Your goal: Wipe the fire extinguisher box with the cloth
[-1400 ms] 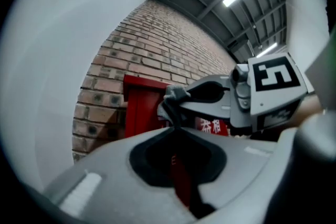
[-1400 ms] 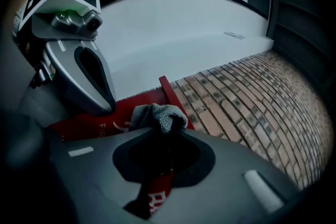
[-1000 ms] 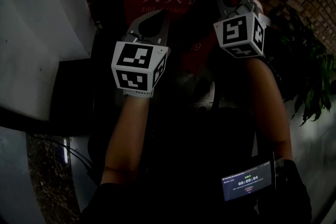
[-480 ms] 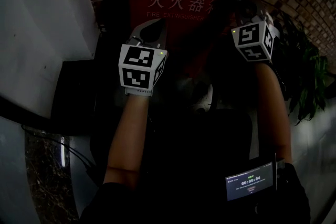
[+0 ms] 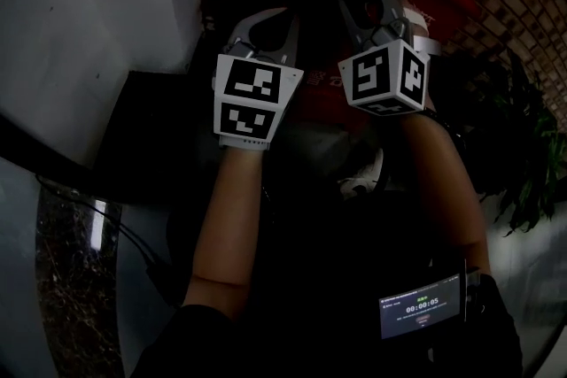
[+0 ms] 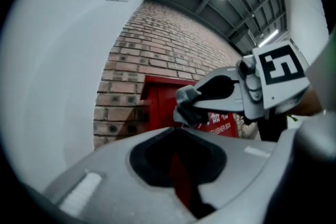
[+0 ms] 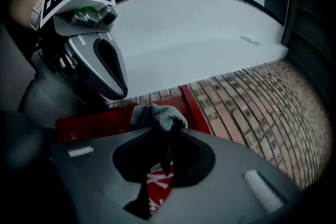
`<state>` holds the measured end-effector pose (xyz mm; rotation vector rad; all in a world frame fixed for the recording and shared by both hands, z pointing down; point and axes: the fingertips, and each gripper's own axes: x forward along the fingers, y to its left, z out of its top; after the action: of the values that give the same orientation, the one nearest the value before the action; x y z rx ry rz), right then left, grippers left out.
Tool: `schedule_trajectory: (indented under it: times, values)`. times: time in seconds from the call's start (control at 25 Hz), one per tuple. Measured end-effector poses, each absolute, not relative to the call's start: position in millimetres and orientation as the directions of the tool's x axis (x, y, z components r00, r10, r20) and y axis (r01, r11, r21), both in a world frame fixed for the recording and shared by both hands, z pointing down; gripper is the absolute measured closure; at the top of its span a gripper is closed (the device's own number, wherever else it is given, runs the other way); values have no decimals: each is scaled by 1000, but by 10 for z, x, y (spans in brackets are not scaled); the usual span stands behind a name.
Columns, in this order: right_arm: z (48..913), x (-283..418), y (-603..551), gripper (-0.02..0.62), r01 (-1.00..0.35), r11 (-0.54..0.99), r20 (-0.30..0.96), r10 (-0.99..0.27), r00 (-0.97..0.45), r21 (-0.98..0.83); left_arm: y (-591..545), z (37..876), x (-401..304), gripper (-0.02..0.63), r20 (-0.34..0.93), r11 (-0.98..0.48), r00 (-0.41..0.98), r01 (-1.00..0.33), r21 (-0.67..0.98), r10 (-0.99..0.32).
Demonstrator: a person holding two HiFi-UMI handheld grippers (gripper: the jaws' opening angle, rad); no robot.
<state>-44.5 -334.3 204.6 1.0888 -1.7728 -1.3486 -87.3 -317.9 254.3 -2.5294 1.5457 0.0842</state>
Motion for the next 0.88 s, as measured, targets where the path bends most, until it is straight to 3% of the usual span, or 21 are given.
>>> schedule_trajectory:
  times: [0.36, 0.88]
  values:
    - [2265, -1083, -3538, 560, -152, 147, 52, -865, -500, 978, -3327, 2596, -1230, 604, -160, -411, 414, -910, -52, -896]
    - [2338, -167, -3586, 560, -197, 131, 41, -913, -405, 971, -3184, 2605, -371, 604, -164, -590, 585, -807, -24, -794]
